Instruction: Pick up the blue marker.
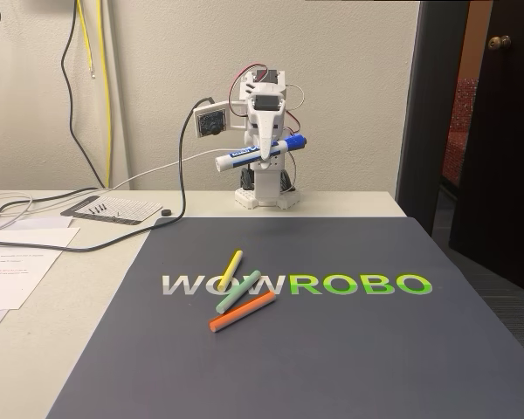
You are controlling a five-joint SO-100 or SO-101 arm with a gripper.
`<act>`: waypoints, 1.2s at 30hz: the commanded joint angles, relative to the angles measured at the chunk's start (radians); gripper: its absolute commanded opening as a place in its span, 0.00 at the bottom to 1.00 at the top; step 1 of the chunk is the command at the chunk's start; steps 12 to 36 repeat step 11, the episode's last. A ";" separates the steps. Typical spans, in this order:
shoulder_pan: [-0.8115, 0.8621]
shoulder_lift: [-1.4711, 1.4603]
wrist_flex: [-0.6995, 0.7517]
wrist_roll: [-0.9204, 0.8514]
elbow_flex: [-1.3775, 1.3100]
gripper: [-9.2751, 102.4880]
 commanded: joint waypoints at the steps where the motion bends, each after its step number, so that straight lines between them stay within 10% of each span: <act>1: 0.005 0.058 -0.009 -0.002 -0.005 0.08; 36: 0.005 0.058 -0.008 -0.002 -0.005 0.08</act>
